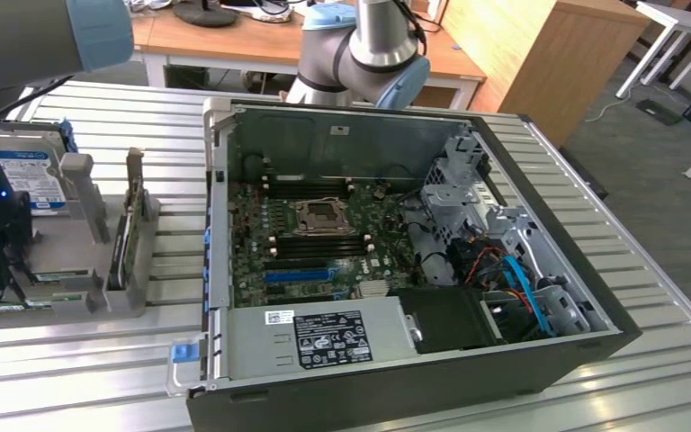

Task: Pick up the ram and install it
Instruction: 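Pick up the ram and move it above insertion slot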

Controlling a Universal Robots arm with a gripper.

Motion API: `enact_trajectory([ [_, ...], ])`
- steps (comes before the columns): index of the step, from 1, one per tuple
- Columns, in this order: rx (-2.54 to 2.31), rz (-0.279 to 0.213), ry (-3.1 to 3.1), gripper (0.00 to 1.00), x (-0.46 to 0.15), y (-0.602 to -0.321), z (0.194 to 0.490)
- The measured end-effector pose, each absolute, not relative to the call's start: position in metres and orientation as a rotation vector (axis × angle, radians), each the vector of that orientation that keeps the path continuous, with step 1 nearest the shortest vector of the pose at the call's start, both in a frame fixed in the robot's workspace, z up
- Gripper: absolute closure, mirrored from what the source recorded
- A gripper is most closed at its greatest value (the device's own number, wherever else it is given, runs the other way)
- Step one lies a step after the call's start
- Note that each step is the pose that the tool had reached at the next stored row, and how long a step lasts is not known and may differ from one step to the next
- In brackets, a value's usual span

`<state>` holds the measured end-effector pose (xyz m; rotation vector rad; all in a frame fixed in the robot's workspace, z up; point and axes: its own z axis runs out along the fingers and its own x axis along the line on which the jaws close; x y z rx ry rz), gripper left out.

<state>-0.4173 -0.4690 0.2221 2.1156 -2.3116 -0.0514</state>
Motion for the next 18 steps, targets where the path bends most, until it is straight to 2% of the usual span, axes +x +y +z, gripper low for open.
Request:
enact_trajectory([
  [18,2.116,-0.051,-2.312,0.70,-0.4173,-0.4689,0.2120],
])
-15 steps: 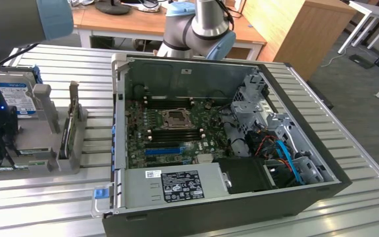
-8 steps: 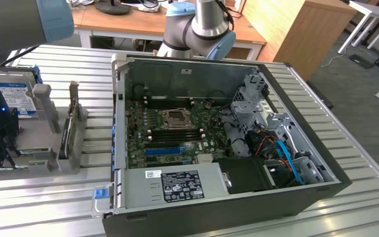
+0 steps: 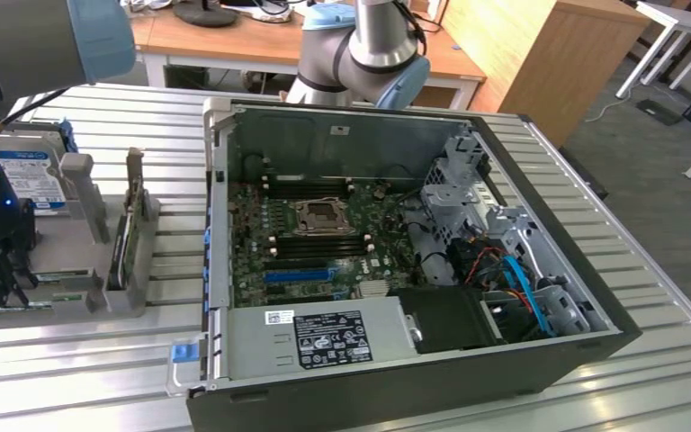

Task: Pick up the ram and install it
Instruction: 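Pick up the ram and move it above insertion slot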

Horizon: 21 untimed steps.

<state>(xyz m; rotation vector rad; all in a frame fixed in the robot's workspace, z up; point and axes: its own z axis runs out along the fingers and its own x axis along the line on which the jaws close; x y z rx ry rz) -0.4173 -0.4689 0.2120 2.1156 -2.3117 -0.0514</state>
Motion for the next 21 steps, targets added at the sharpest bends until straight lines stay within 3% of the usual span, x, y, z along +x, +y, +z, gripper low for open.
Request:
enact_trajectory([
  [21,2.126,-0.051,-2.302,0.70,-0.4173,-0.4690,0.2065],
])
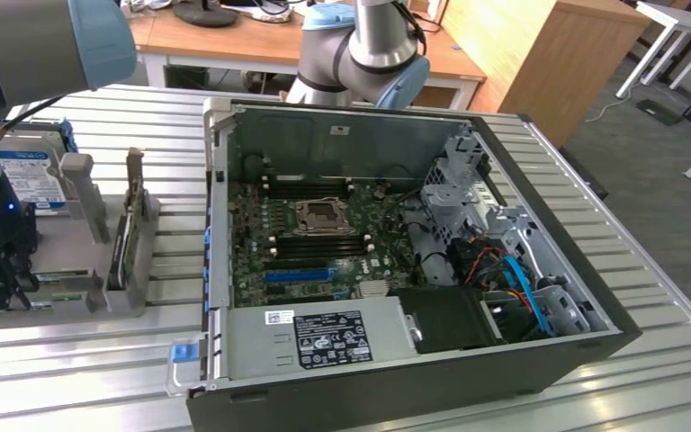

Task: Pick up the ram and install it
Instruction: 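Pick up the ram and move it above insertion slot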

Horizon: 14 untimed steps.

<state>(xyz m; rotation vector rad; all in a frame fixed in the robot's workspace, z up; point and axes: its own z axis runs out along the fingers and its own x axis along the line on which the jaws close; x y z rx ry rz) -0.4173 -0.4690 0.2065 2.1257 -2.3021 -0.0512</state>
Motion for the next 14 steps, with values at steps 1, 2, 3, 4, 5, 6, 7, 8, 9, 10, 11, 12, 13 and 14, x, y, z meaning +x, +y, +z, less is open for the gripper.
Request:
enact_trajectory([
  [1,2.128,-0.051,-2.300,0.70,-0.4173,-0.4689,0.2065],
  [2,2.133,-0.051,-2.296,0.70,-0.4173,-0.4689,0.2064],
  [3,2.138,-0.051,-2.291,0.70,-0.4172,-0.4689,0.2063],
  [4,2.142,-0.051,-2.287,0.70,-0.4172,-0.4689,0.2063],
  [5,2.146,-0.051,-2.283,0.70,-0.4171,-0.4689,0.2063],
  [6,2.149,-0.051,-2.280,0.70,-0.4171,-0.4689,0.2064],
  [7,2.150,-0.051,-2.279,0.70,-0.4171,-0.4689,0.2064],
  [8,2.150,-0.051,-2.279,0.70,-0.4170,-0.4689,0.2064],
  [9,2.151,-0.051,-2.279,0.70,-0.4170,-0.4689,0.2064],
  [10,2.150,-0.051,-2.279,0.70,-0.4170,-0.4689,0.2064],
  [11,2.151,-0.051,-2.279,0.70,-0.4170,-0.4690,0.2064],
  [12,2.151,-0.051,-2.279,0.70,-0.4170,-0.4689,0.2064],
  [13,2.151,-0.051,-2.279,0.70,-0.4167,-0.4689,0.2063],
  [14,2.151,-0.051,-2.278,0.70,-0.4159,-0.4690,0.2063],
])
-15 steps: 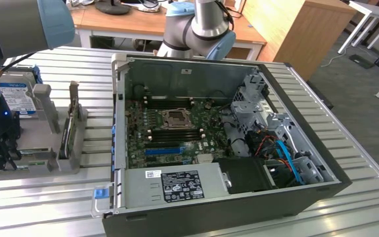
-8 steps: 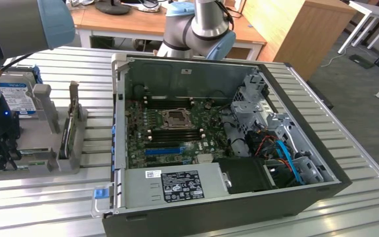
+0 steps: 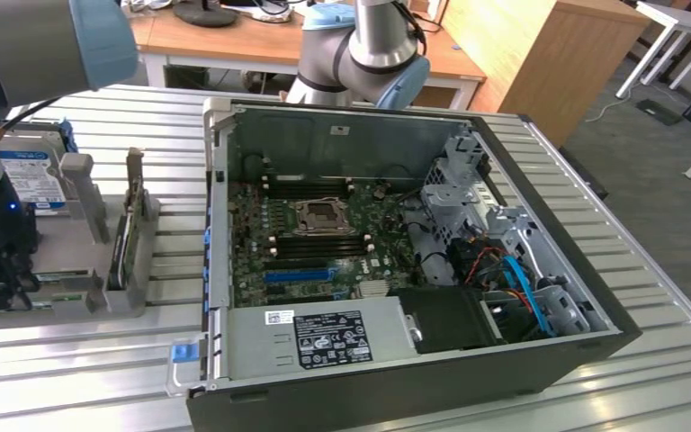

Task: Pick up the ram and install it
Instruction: 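Pick up the ram and move it above insertion slot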

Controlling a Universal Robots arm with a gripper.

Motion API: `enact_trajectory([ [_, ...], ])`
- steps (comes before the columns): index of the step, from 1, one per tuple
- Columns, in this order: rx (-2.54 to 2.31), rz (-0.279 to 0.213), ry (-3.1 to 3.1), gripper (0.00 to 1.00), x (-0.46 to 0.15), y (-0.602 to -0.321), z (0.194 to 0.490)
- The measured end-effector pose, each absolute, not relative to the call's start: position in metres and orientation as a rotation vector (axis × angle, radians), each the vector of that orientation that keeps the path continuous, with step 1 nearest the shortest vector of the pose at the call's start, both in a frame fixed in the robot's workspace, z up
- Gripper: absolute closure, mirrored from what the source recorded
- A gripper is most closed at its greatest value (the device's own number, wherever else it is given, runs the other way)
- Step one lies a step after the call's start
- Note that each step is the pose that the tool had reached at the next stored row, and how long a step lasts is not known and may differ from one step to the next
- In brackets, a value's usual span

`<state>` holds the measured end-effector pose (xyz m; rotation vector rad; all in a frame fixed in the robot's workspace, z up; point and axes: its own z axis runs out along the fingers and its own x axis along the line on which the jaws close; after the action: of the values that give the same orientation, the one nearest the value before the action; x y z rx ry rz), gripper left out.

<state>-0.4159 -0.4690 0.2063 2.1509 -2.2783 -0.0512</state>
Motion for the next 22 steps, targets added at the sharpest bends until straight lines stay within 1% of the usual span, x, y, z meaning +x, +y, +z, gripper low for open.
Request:
enact_trajectory([
  [22,2.150,-0.051,-2.278,0.70,-0.4106,-0.4690,0.2023],
])
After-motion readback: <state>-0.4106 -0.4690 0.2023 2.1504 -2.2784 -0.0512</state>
